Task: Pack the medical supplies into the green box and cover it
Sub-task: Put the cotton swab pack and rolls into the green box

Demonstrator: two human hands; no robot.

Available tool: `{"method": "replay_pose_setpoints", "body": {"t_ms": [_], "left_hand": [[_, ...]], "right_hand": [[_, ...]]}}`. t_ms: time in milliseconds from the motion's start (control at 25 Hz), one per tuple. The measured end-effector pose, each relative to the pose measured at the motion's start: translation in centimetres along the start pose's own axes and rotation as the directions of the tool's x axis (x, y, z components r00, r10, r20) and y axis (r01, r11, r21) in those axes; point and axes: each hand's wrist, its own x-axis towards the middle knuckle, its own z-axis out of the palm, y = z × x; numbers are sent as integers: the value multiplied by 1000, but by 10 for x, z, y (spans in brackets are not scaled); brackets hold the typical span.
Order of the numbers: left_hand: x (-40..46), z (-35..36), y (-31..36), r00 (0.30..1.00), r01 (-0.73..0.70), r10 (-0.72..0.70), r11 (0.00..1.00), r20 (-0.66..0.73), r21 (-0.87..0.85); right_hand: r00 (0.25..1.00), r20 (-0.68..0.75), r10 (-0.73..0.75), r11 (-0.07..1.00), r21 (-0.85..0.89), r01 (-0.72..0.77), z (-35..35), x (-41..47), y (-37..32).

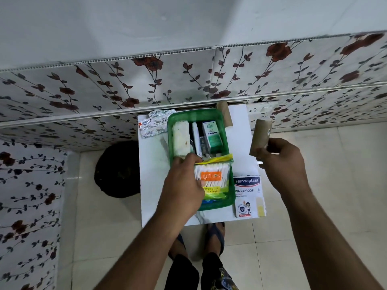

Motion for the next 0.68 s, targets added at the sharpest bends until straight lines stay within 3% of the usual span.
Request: {"method": "replay_pose_setpoints", "body": {"t_ms": [120,240,440,560,680], "left_hand": [[6,9,-2,1000,-12,8,971,18,239],[8,7,-6,993,-114,95,933,70,342],[7,12,0,960,-264,265,768,86,584],[12,-2,-5,952,-290,301,823,57,488],[18,-29,-24,942,-215,260,953,-211,212]], "right_hand": [[997,73,2,1000,27,-4,-3,-7,-7],[991,128,-32,999,11,31,-4,-13,-11],[986,153,-62,995,-69,73,3,-21,-23],[972,206,-114,986,-100,137,20,-27,-41],[946,245,-213,910,-301,283,54,-20,-62]]}}
